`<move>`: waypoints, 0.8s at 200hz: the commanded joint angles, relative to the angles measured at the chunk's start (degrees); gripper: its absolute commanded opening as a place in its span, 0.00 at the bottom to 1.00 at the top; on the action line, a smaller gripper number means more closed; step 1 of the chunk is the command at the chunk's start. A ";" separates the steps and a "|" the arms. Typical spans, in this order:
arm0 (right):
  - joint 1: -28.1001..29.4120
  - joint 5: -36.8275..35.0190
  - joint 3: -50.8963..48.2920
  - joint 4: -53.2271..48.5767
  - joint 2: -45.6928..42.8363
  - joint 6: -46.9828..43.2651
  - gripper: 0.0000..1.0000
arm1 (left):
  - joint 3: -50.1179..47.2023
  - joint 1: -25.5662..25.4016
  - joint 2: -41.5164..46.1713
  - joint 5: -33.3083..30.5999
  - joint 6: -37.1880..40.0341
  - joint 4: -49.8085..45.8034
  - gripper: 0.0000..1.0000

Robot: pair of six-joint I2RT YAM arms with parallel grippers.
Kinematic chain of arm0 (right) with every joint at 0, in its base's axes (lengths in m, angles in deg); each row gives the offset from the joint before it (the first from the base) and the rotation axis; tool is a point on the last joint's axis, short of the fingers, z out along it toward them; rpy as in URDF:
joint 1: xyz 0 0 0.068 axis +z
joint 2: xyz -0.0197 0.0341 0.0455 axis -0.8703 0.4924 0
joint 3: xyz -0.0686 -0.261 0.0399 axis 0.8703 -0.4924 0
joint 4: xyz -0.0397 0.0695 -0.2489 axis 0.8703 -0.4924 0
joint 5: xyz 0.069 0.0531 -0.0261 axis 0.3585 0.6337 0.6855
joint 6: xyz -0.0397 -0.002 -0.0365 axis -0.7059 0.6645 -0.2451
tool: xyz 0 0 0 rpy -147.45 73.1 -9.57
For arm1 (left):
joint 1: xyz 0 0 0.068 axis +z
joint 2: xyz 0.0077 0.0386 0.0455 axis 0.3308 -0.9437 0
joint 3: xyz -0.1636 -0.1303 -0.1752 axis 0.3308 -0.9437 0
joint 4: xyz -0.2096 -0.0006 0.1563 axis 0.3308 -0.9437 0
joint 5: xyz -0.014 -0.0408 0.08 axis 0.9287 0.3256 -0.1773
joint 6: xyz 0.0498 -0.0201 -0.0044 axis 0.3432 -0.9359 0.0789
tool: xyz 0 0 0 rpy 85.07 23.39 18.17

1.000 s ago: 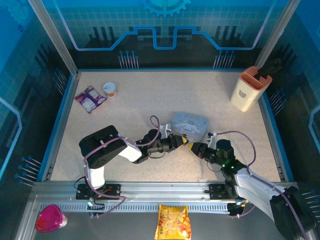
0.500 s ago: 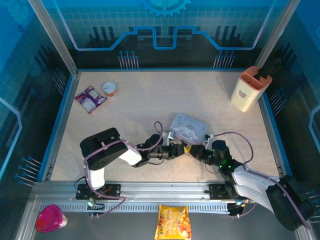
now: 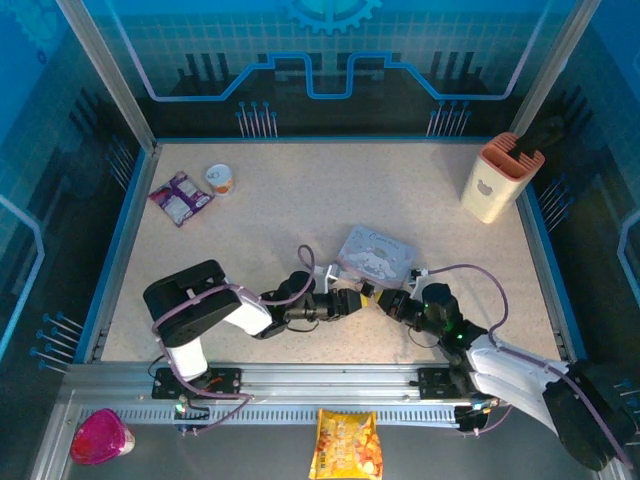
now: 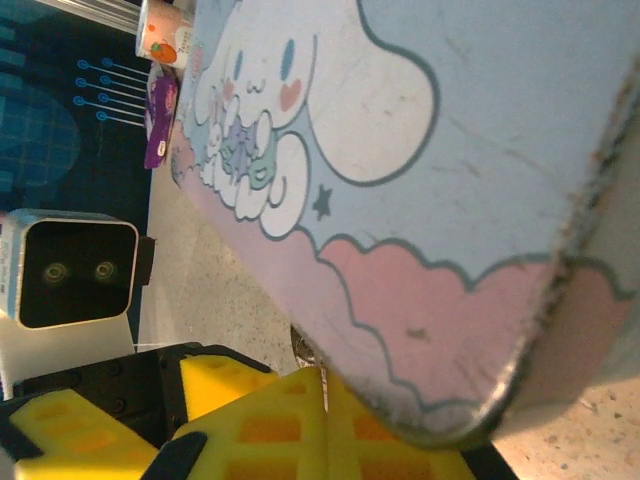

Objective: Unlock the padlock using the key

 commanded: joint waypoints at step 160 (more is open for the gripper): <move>-3.57 -5.17 12.45 -26.22 3.69 -16.16 0.00 | 7.00 1.44 1.44 -13.05 13.42 -17.79 0.52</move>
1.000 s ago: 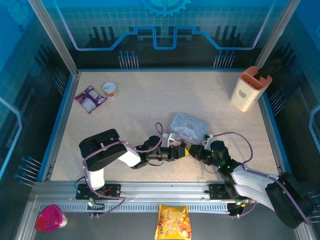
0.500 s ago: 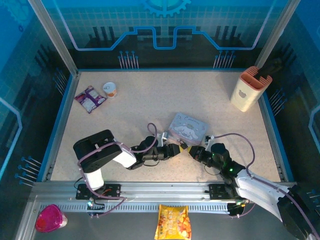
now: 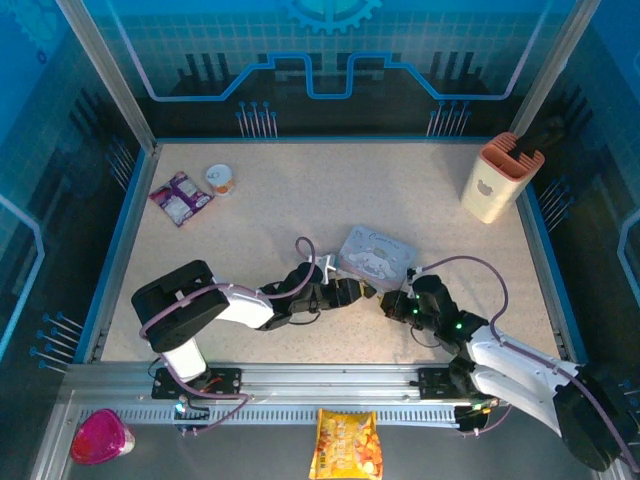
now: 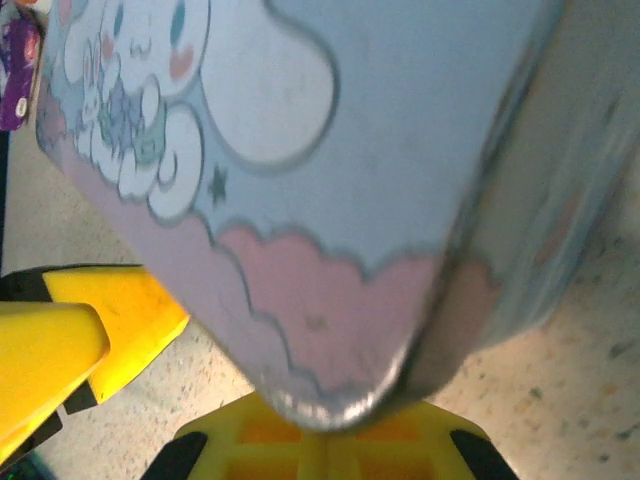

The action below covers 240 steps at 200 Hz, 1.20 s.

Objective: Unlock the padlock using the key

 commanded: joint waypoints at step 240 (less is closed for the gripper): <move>2.20 10.64 -1.18 24.43 -3.83 -16.11 0.00 | 3.46 0.18 12.49 6.07 8.63 -2.58 0.48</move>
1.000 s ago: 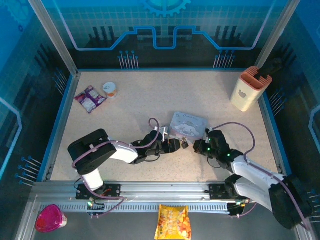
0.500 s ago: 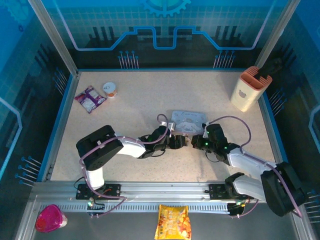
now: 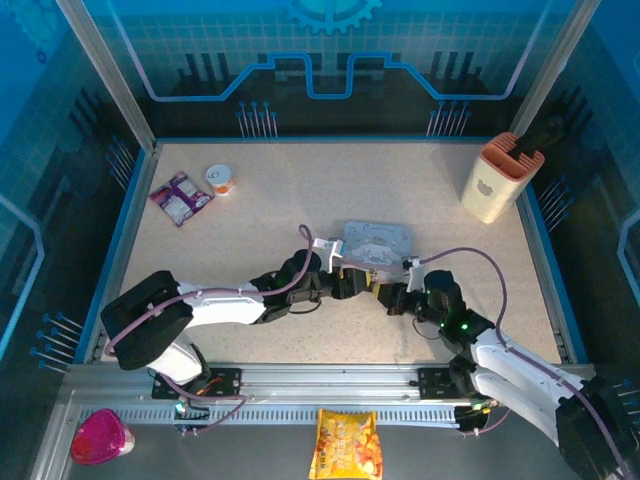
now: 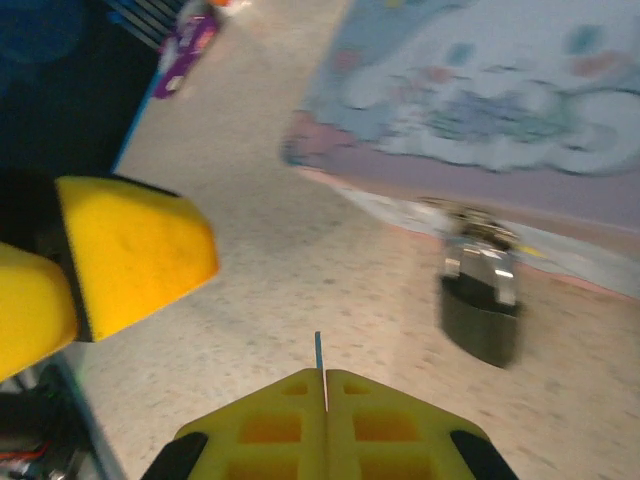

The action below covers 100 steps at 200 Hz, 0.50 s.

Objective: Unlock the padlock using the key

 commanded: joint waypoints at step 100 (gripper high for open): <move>5.63 0.03 1.66 25.71 5.01 -1.32 0.00 | -4.23 4.94 8.63 10.62 -3.37 9.52 0.44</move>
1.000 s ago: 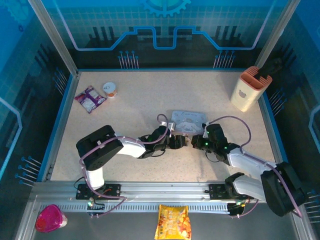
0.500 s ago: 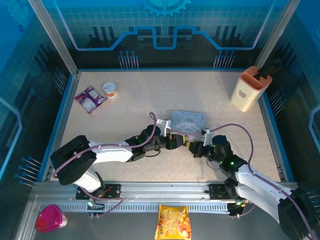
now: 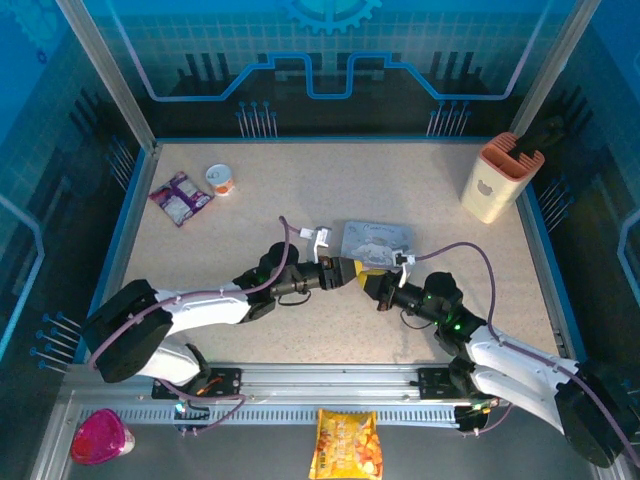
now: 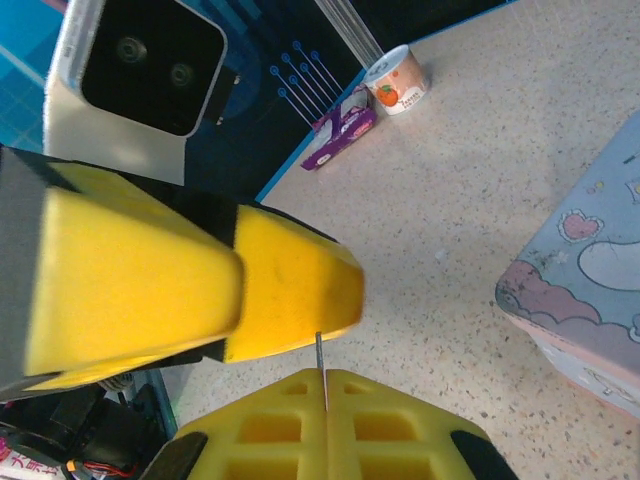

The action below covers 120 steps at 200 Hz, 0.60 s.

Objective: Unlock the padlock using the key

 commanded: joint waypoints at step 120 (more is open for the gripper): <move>-0.55 1.73 -0.75 13.93 1.38 6.52 0.00 | -2.33 1.34 6.93 0.79 1.31 -1.12 0.51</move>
